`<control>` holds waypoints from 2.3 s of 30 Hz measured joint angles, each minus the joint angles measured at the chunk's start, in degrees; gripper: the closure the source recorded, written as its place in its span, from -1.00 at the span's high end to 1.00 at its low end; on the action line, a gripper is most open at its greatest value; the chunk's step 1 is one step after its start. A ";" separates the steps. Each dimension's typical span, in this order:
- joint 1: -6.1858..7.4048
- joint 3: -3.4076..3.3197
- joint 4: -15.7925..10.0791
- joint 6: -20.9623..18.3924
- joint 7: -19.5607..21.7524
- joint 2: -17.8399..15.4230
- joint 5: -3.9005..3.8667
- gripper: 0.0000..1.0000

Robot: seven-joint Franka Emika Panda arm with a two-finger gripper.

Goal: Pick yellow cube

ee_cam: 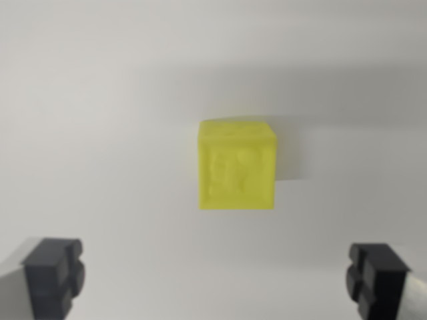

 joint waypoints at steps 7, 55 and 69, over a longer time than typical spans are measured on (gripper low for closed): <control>-0.21 0.00 -0.70 2.34 -0.91 1.63 0.21 1.00; -1.31 0.01 -2.10 14.62 -6.59 12.60 1.95 1.00; -1.24 0.01 -0.80 18.21 -6.98 17.53 2.51 1.00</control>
